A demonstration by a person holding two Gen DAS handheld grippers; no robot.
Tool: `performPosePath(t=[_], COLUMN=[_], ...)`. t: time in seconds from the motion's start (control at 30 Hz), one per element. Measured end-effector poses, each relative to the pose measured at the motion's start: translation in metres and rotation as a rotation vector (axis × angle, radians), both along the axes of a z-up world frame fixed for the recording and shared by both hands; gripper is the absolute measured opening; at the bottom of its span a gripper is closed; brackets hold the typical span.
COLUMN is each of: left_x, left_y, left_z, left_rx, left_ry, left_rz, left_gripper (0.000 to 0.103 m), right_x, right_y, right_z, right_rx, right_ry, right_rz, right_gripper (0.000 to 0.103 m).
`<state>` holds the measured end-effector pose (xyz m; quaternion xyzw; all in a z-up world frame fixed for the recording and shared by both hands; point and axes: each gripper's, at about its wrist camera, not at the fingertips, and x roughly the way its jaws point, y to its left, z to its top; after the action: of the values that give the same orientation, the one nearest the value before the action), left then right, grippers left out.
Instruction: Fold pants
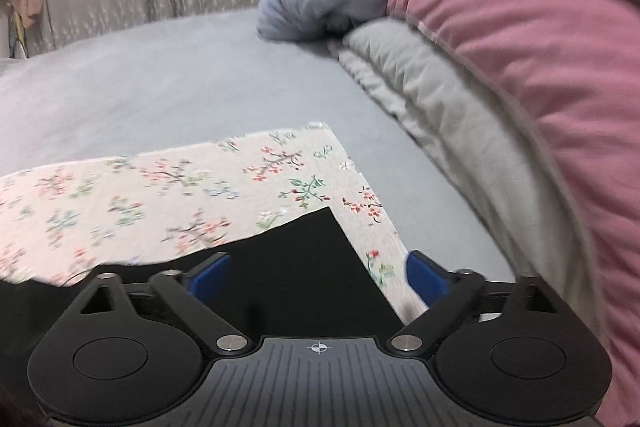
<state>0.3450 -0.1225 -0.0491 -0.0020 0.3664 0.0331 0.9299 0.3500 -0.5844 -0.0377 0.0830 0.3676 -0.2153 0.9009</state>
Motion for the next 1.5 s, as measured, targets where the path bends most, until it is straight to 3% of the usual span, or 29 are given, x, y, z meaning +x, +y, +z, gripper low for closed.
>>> performPosePath(t=[0.1,0.17,0.27,0.3,0.33,0.37,0.5,0.67,0.8,0.9,1.0,1.1,1.17,1.2,1.23,1.33,1.43,1.5], left_x=[0.011,0.009,0.011,0.007,0.006,0.007,0.008,0.014,0.021,0.027,0.027,0.026,0.023,0.021,0.018,0.009,0.000,-0.007], left_y=[-0.010,-0.011,-0.017,-0.015,-0.015,-0.017,-0.017,-0.026,-0.030,-0.029,-0.025,-0.021,-0.019,-0.017,-0.015,-0.007,-0.010,-0.017], left_z=[-0.005,-0.005,-0.002,-0.002,-0.001,-0.001,0.002,0.017,0.021,0.016,0.012,0.012,0.015,0.018,0.020,0.026,0.023,0.020], left_rx=[-0.021,-0.045,-0.017,-0.007,-0.006,-0.010,-0.029,-0.017,-0.022,-0.021,-0.022,-0.024,-0.010,-0.004,-0.005,-0.041,-0.090,-0.094], left_ry=[0.030,0.027,0.003,-0.005,-0.010,-0.011,-0.014,-0.067,-0.085,-0.065,-0.058,-0.047,-0.052,-0.057,-0.062,-0.071,-0.046,-0.034], left_rz=[-0.001,-0.001,-0.003,-0.002,0.001,0.001,0.009,0.003,0.001,0.004,0.011,0.007,-0.002,-0.002,-0.004,0.003,-0.001,-0.019], left_gripper=[0.103,0.103,0.103,0.103,0.103,0.103,0.103,0.103,0.103,0.103,0.103,0.103,0.103,0.103,0.103,0.103,0.103,0.103], right_x=[0.020,0.029,0.026,0.024,0.025,0.023,0.025,0.018,0.030,0.051,0.069,0.084,0.075,0.065,0.051,-0.003,-0.048,-0.066], right_y=[-0.013,-0.016,-0.018,-0.019,-0.020,-0.017,-0.005,-0.012,-0.003,0.004,0.002,0.000,0.003,0.002,-0.001,-0.024,-0.041,-0.044], right_z=[-0.019,-0.032,-0.039,-0.040,-0.040,-0.039,-0.025,0.012,0.034,0.026,0.000,-0.038,-0.049,-0.045,-0.038,-0.010,-0.007,-0.015], right_rx=[0.044,0.064,0.065,0.067,0.059,0.040,-0.033,-0.185,-0.316,-0.364,-0.366,-0.390,-0.487,-0.516,-0.509,-0.301,-0.107,-0.031], right_ry=[0.043,0.071,0.021,0.008,0.004,0.003,0.008,-0.087,-0.097,-0.038,0.006,0.156,0.159,0.127,0.080,-0.038,-0.036,-0.023], right_rz=[0.044,0.077,0.102,0.115,0.130,0.151,0.149,0.038,0.014,-0.007,-0.023,-0.039,-0.067,-0.086,-0.109,-0.137,-0.168,-0.173], right_gripper=[0.079,0.079,0.071,0.055,0.020,0.004,0.004,0.004,0.004,0.004,0.006,0.024,0.043,0.067,0.076,0.076,0.075,0.074])
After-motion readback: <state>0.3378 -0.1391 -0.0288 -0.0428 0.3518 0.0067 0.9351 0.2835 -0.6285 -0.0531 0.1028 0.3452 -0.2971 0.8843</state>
